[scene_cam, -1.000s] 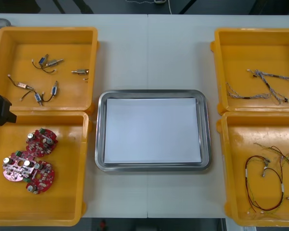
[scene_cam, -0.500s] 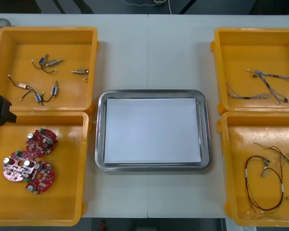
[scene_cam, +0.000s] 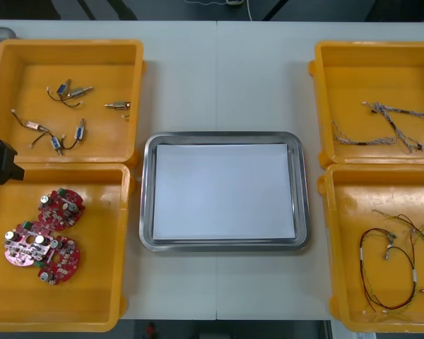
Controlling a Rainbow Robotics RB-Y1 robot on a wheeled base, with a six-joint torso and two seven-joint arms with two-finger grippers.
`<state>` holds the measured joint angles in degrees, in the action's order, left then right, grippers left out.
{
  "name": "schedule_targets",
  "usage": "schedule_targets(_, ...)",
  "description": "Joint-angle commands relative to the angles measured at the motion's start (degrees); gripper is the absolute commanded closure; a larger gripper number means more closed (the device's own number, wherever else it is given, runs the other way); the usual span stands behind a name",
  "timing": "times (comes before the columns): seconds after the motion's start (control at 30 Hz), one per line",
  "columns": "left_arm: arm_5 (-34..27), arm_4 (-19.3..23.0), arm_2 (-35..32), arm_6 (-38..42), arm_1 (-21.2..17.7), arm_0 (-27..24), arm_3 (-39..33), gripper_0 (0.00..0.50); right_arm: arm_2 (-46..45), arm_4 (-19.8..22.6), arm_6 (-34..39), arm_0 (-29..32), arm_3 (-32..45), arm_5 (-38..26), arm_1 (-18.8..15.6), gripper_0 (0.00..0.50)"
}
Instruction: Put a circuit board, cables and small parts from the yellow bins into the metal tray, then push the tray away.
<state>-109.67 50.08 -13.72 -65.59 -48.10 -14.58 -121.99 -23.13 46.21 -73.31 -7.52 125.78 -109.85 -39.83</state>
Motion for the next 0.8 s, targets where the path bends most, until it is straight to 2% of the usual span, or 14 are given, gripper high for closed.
schedule_targets(0.03,-0.33,0.37,-1.66,-4.46,-0.32,0.78,-1.06,0.0,0.45,-0.25,-0.26,0.76,0.52,-0.15,-2.18,0.0)
schedule_targets(0.53,-0.33,0.37,-1.66,-4.46,-0.32,0.78,-1.06,0.0,-1.48,0.98,-1.49,1.99,1.4,-0.15,-2.01,0.0)
schedule_targets(0.6,-0.33,0.37,-1.66,-4.46,-0.32,0.78,-1.06,0.0,-2.01,1.25,-2.37,3.48,1.4,-0.15,-2.18,0.0)
schedule_targets(0.63,-0.33,0.46,0.1,-4.46,1.7,2.8,0.17,0.0,-2.09,1.34,-2.63,4.01,1.4,-0.15,-2.27,0.0)
schedule_targets(0.7,-0.33,0.2,0.28,-4.46,2.4,2.89,0.26,0.0,-2.27,1.77,-3.42,5.77,1.58,-0.15,-2.8,0.0)
schedule_targets(0.8,-0.33,0.64,0.45,-4.46,2.05,2.54,0.17,0.0,-2.27,2.3,-4.56,8.23,2.28,-0.15,-3.94,0.0)
